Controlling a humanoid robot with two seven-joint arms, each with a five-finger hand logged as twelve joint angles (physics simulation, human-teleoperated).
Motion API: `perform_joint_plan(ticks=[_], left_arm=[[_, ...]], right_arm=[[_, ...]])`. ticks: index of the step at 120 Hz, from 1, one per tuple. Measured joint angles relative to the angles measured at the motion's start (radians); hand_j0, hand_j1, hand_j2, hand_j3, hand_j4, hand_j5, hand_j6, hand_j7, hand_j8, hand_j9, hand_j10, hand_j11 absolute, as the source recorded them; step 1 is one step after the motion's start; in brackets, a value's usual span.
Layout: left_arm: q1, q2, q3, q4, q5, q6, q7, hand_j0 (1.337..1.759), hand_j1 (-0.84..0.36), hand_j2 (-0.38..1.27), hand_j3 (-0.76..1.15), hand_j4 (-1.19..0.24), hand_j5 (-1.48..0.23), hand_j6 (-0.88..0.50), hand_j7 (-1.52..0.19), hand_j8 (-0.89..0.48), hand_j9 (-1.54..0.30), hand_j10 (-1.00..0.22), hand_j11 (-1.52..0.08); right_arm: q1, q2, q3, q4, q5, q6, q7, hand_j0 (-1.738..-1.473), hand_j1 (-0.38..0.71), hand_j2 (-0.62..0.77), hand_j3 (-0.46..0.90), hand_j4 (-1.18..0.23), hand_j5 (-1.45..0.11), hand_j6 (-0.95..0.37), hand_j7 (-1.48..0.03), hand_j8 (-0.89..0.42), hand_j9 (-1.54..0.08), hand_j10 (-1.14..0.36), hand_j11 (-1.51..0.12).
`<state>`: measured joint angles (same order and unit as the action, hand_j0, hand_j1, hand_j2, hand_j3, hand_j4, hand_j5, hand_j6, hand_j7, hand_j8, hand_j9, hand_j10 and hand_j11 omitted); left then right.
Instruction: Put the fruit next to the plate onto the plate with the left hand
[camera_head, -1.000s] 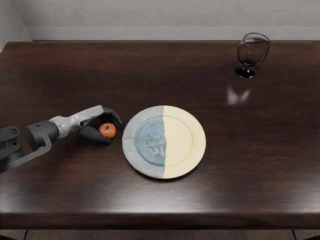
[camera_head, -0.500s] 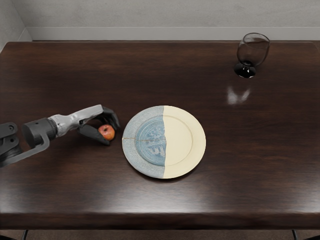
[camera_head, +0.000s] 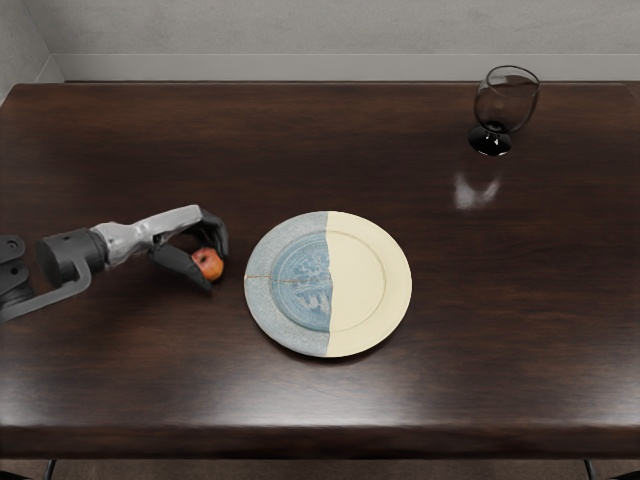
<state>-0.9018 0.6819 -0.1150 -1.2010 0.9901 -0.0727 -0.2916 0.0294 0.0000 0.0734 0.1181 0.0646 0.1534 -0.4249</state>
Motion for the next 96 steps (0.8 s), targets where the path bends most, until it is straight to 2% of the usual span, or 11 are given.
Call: perform_joint_plan(ticks=[11,19,35,56,82,96], left_arm=[[-0.031,0.015,-0.001,-0.002,-0.001,-0.020,0.004,1.653,-0.26,0.37,0.00,-0.73,-1.03,-0.63,-1.02,-0.46,-1.01,-0.56,-1.00],[-0.058,0.023,-0.004,-0.005,-0.002,-0.036,0.011,1.654,-0.27,0.40,0.00,-0.74,-1.04,-0.63,-1.02,-0.46,-1.03,-0.55,-1.01],[-0.104,0.028,-0.011,-0.029,-0.003,-0.062,0.040,1.653,-0.27,0.42,0.00,-0.75,-1.06,-0.64,-1.04,-0.45,-1.04,-0.55,-1.02],[-0.181,0.027,-0.012,-0.042,-0.026,-0.096,0.069,1.653,-0.23,0.36,0.00,-0.76,-1.07,-0.66,-1.05,-0.47,-1.05,-0.57,-1.03],[-0.274,-0.007,-0.013,-0.044,-0.064,-0.154,0.128,1.653,-0.20,0.33,0.00,-0.77,-1.07,-0.67,-1.05,-0.48,-1.06,-0.58,-1.04],[-0.308,-0.072,-0.013,-0.043,-0.074,-0.169,0.173,1.653,-0.19,0.32,0.00,-0.77,-1.08,-0.68,-1.06,-0.47,-1.06,-0.59,-1.05]], right_arm=[[0.001,0.000,0.000,0.000,0.000,0.000,0.000,-1.658,-0.35,0.00,0.00,0.00,0.00,0.00,0.00,0.00,0.00,0.00,0.00],[0.002,0.000,0.000,0.000,0.000,0.000,0.000,-1.658,-0.35,0.00,0.00,0.00,0.00,0.00,0.00,0.00,0.00,0.00,0.00],[0.008,0.000,0.000,0.000,0.000,0.000,0.000,-1.658,-0.35,0.00,0.00,0.00,0.00,0.00,0.00,0.00,0.00,0.00,0.00],[0.013,0.000,0.000,0.000,0.000,0.000,0.000,-1.658,-0.35,0.00,0.00,0.00,0.00,0.00,0.00,0.00,0.00,0.00,0.00],[0.016,0.000,0.000,0.000,0.001,0.000,0.001,-1.658,-0.35,0.00,0.00,0.00,0.00,0.00,0.00,0.00,0.00,0.00,0.00],[0.019,0.000,0.000,0.000,0.001,0.000,0.000,-1.658,-0.35,0.00,0.00,0.00,0.00,0.00,0.00,0.00,0.00,0.00,0.00]])
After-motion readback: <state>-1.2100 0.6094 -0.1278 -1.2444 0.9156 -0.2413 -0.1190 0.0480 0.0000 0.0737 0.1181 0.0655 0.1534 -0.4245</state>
